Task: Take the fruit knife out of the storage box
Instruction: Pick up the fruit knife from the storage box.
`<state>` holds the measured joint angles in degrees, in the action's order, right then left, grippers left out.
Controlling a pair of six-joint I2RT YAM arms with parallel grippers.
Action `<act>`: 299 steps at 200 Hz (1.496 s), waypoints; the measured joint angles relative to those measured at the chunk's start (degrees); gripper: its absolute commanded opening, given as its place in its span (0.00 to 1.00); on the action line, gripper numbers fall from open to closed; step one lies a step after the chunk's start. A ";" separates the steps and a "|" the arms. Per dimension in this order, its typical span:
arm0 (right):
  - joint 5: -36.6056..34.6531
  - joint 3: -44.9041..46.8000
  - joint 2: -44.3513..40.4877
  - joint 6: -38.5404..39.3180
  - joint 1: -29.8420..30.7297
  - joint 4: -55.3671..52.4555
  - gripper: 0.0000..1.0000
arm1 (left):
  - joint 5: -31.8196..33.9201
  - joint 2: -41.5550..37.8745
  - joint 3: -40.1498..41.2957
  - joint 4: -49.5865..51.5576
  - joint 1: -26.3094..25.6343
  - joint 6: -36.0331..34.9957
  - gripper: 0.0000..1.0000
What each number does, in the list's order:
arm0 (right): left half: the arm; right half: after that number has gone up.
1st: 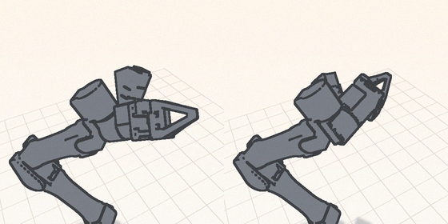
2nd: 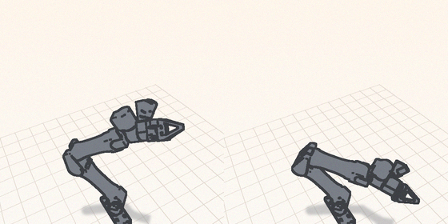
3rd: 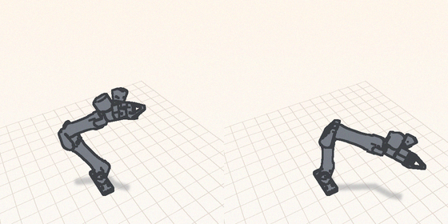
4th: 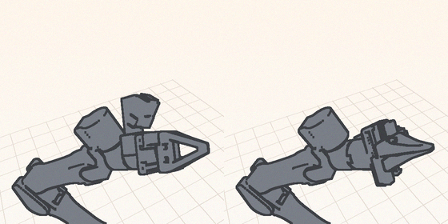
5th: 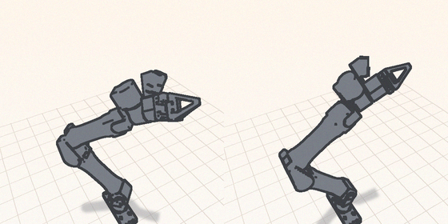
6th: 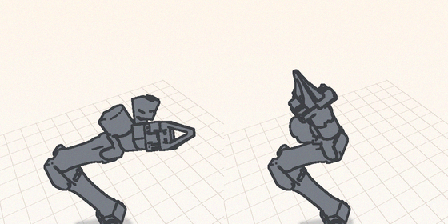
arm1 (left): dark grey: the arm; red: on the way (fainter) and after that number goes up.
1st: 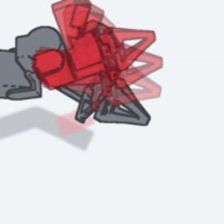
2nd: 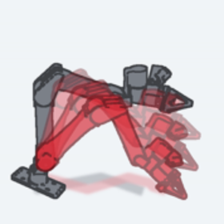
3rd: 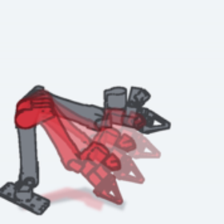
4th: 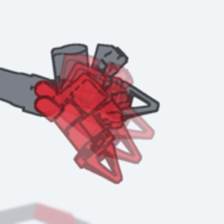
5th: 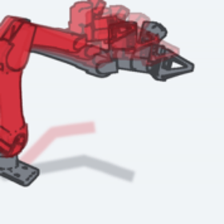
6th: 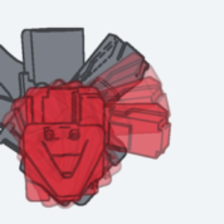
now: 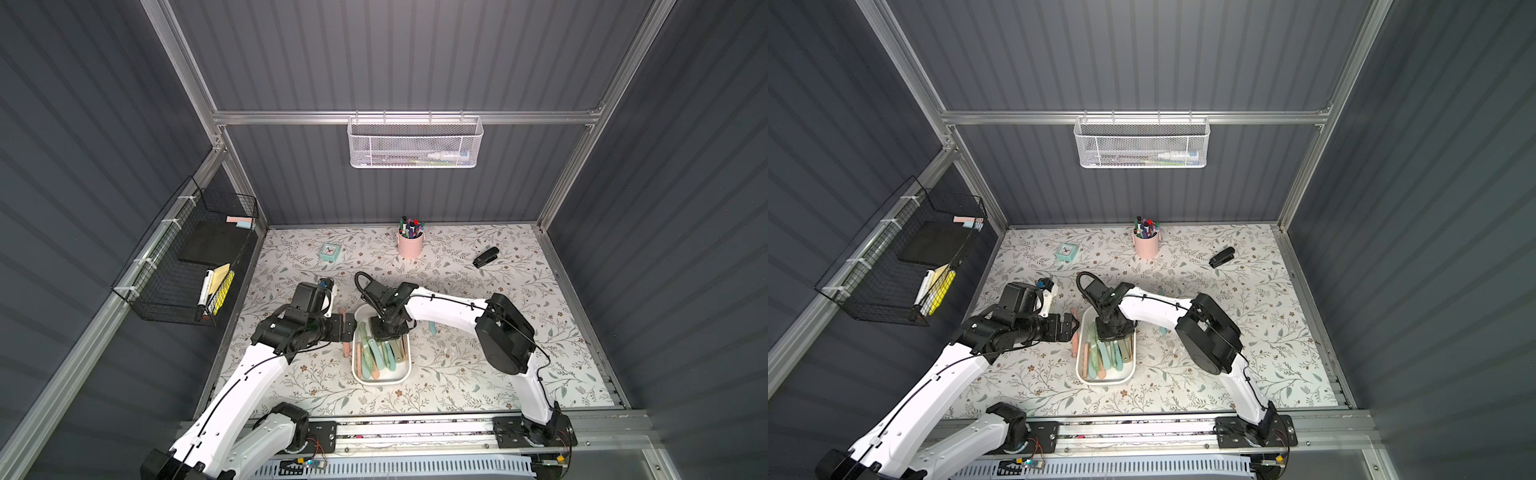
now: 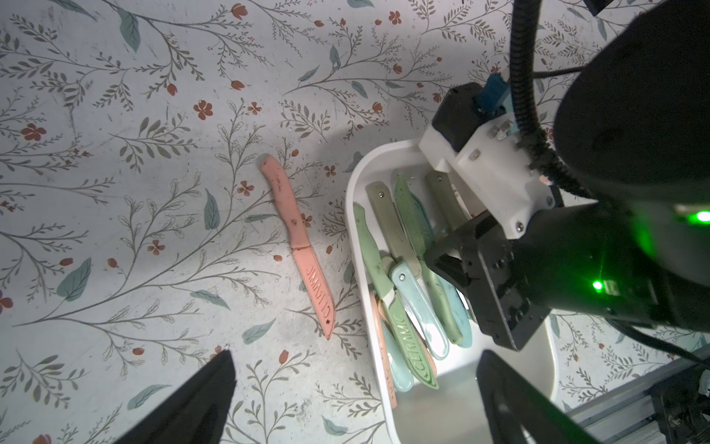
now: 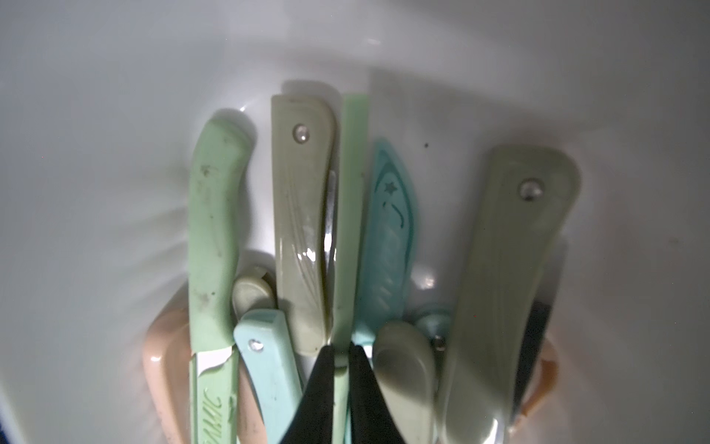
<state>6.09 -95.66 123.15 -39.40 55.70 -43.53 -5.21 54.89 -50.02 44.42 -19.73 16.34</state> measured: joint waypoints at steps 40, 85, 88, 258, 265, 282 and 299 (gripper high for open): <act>-0.02 0.02 -0.04 0.26 0.00 0.22 0.14 | 0.00 0.00 0.00 0.00 0.00 0.00 0.99; -0.11 0.20 -0.20 0.76 0.00 0.33 0.30 | 0.00 0.00 0.00 0.00 0.00 0.00 0.99; -0.09 0.20 -0.20 0.92 0.00 0.33 0.30 | 0.02 0.00 0.00 -0.02 0.00 0.00 0.99; -0.13 -2.89 2.93 2.19 0.00 -0.57 0.21 | 0.28 0.00 0.00 -0.02 0.00 0.00 0.99; -0.15 -2.89 2.93 2.23 0.00 -0.68 0.20 | 0.39 0.00 0.00 0.00 0.00 0.00 0.99; -0.31 -2.89 2.93 2.23 0.00 -0.85 0.17 | 0.39 0.00 0.00 0.00 0.00 0.00 0.99; -0.48 -2.89 2.93 2.34 0.00 -0.92 0.15 | 0.39 0.00 0.00 0.00 0.00 0.00 0.99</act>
<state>5.61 -98.54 126.08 -37.06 55.70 -44.45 -4.82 54.89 -50.02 44.42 -19.73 16.34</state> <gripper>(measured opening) 0.162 0.994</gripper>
